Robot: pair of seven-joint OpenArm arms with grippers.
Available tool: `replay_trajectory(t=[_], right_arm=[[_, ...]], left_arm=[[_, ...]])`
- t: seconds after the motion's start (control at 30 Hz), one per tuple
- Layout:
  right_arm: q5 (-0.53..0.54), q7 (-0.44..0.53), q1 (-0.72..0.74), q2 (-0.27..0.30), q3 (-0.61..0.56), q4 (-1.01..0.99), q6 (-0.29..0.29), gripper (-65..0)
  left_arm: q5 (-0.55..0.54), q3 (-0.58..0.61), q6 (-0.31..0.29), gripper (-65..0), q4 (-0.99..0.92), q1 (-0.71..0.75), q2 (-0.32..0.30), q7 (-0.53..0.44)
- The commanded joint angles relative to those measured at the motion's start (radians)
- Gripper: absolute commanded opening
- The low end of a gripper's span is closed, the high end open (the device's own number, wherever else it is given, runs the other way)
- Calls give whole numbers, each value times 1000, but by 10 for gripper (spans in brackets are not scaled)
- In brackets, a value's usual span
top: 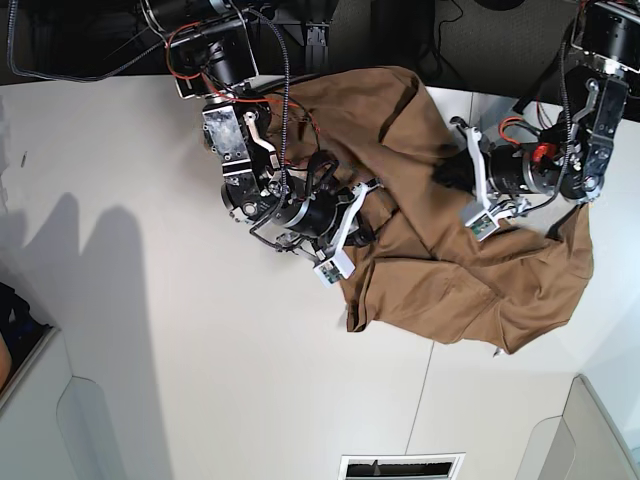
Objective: Layout the t-shirt on the table in an organized manner, then fold the t-shirt properly
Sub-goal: 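Grasp the shirt body with the left gripper and spread it out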
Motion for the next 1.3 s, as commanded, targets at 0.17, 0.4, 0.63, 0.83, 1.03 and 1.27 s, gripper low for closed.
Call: replay_trajectory(t=[0.17, 0.4, 0.63, 0.83, 1.03, 1.27], right_arm=[[-58, -18, 29, 39, 2, 3, -66, -650], [-56, -18, 27, 69, 20, 4, -67, -650], [-11, -19, 27, 68, 34, 9, -67, -650], [20, -34, 26, 68, 34, 85, -67, -650], [102, -65, 26, 34, 33, 249, -66, -650], [96, -74, 21, -22, 16, 228, -45, -650]], left_arm=[[-25, -79, -3, -645, 76, 101, -77, -11], [-55, -212, -3, -645, 76, 175, -80, -10], [-164, -359, -34, -645, 79, 176, -80, 23], [-188, -450, -34, -645, 79, 176, -79, 26], [-309, -484, -39, -645, 79, 171, -76, 20], [-154, -477, -39, -645, 76, 69, -23, -95]])
